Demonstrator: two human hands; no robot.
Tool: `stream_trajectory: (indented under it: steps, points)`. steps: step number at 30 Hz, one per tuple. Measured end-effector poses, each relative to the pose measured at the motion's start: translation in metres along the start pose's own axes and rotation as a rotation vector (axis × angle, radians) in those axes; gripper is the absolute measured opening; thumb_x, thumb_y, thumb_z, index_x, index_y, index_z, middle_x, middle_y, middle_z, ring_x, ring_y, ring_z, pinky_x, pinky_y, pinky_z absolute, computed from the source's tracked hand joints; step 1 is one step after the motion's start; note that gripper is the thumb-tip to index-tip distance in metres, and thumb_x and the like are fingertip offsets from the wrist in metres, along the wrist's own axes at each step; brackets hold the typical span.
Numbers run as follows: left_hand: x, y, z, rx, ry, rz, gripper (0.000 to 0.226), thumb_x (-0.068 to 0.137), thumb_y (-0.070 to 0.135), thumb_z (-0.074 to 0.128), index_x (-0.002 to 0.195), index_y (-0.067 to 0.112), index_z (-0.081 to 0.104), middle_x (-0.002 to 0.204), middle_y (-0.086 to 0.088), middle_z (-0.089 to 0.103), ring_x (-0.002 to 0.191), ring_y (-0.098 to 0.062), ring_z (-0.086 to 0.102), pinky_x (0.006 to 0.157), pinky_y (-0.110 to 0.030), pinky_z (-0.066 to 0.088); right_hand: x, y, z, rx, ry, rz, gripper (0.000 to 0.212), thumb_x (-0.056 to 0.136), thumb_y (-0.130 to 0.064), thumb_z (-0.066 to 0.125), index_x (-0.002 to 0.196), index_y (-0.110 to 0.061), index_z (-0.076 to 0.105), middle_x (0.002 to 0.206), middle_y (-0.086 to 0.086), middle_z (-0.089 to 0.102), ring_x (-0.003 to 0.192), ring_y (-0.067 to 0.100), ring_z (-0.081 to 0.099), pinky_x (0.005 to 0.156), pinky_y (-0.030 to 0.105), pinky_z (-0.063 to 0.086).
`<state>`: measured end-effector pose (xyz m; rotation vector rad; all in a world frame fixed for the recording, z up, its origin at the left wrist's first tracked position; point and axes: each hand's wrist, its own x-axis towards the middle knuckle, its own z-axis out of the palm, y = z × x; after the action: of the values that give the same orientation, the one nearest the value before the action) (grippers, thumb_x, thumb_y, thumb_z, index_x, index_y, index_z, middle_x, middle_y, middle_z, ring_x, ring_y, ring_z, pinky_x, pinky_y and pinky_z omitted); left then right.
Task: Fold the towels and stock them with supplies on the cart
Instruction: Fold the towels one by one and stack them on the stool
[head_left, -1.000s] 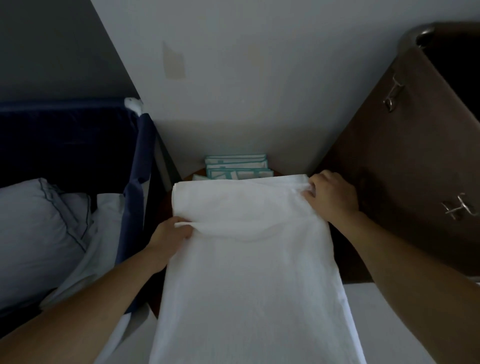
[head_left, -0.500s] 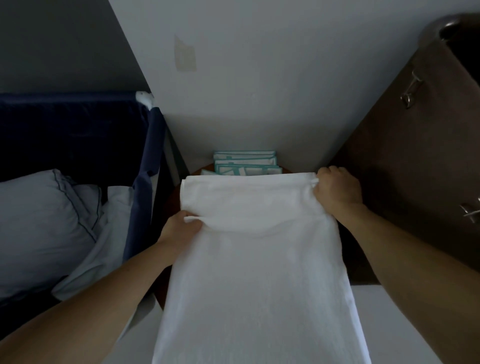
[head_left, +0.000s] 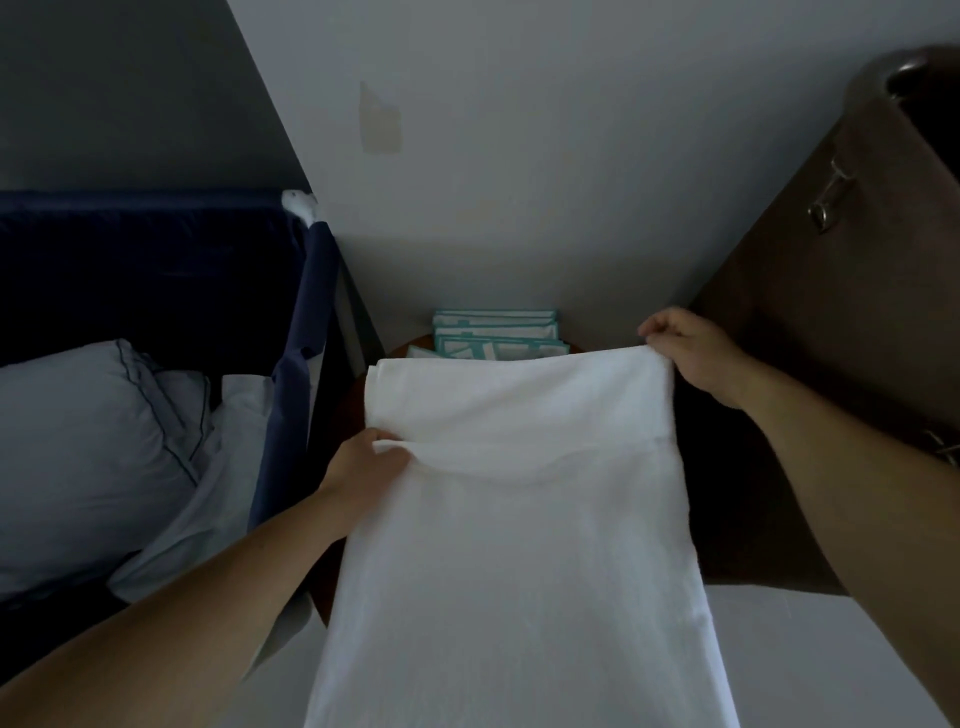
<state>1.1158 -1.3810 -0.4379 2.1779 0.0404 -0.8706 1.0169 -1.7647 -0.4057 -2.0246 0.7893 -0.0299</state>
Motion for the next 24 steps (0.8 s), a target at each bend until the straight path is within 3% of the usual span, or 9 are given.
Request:
stream_trajectory:
  steps: [2, 4, 10, 16, 19, 21, 24]
  points:
    - [0.0, 0.0, 0.0, -0.004, -0.005, 0.001, 0.02, 0.091, 0.021, 0.061, 0.11, 0.018, 0.062, 0.107, -0.004, 0.063, 0.101, -0.026, 0.06, 0.095, -0.045, 0.051, 0.009, 0.0, 0.0, 0.071, 0.07, 0.0, 0.005, 0.1, -0.012, 0.055, 0.101, -0.015, 0.059, 0.093, 0.0, 0.059, 0.088, 0.014, 0.052, 0.074, 0.027, 0.042]
    - [0.0, 0.0, 0.001, 0.005, -0.007, 0.002, 0.02, 0.09, 0.023, 0.061, 0.11, 0.019, 0.062, 0.107, -0.003, 0.063, 0.1, -0.025, 0.061, 0.094, -0.044, 0.052, 0.017, 0.0, -0.004, 0.021, 0.155, -0.024, 0.012, 0.102, -0.018, 0.054, 0.109, -0.01, 0.06, 0.102, 0.006, 0.058, 0.095, 0.018, 0.052, 0.08, 0.029, 0.04]
    - [-0.002, -0.005, 0.001, -0.024, 0.009, -0.023, 0.024, 0.091, 0.021, 0.06, 0.114, 0.017, 0.063, 0.109, -0.006, 0.065, 0.098, -0.026, 0.061, 0.092, -0.044, 0.052, -0.003, 0.005, 0.006, -0.007, 0.308, -0.047, 0.024, 0.097, -0.031, 0.062, 0.108, -0.01, 0.063, 0.101, 0.002, 0.062, 0.095, 0.016, 0.057, 0.082, 0.027, 0.042]
    - [-0.015, -0.001, -0.009, -0.168, -0.042, -0.096, 0.034, 0.093, 0.023, 0.065, 0.122, 0.008, 0.062, 0.115, -0.013, 0.067, 0.104, -0.035, 0.063, 0.098, -0.05, 0.05, -0.084, 0.031, 0.028, -0.115, 0.233, 0.065, 0.022, 0.089, -0.043, 0.067, 0.086, -0.025, 0.056, 0.086, -0.008, 0.062, 0.08, 0.018, 0.06, 0.07, 0.03, 0.041]
    - [-0.025, -0.002, -0.012, -0.257, -0.078, -0.1, 0.036, 0.096, 0.026, 0.063, 0.124, 0.004, 0.061, 0.119, -0.016, 0.066, 0.109, -0.037, 0.062, 0.103, -0.053, 0.047, -0.12, 0.038, 0.033, -0.129, 0.038, 0.258, 0.037, 0.083, -0.049, 0.074, 0.099, -0.022, 0.054, 0.096, -0.008, 0.06, 0.091, 0.019, 0.062, 0.079, 0.036, 0.051]
    - [-0.032, -0.001, -0.014, -0.299, -0.098, -0.078, 0.032, 0.099, 0.025, 0.059, 0.122, 0.004, 0.061, 0.119, -0.016, 0.067, 0.109, -0.036, 0.063, 0.104, -0.053, 0.046, -0.137, 0.038, 0.034, -0.03, 0.003, 0.363, 0.042, 0.085, -0.046, 0.074, 0.105, -0.012, 0.058, 0.104, 0.0, 0.064, 0.096, 0.025, 0.064, 0.085, 0.044, 0.055]
    - [-0.043, 0.003, -0.02, -0.355, -0.11, -0.041, 0.027, 0.1, 0.025, 0.055, 0.121, 0.008, 0.061, 0.116, -0.014, 0.069, 0.108, -0.034, 0.065, 0.101, -0.052, 0.048, -0.16, 0.023, 0.03, 0.294, -0.005, 0.401, 0.023, 0.095, -0.032, 0.066, 0.105, -0.011, 0.067, 0.11, 0.011, 0.072, 0.1, 0.031, 0.068, 0.089, 0.052, 0.054]
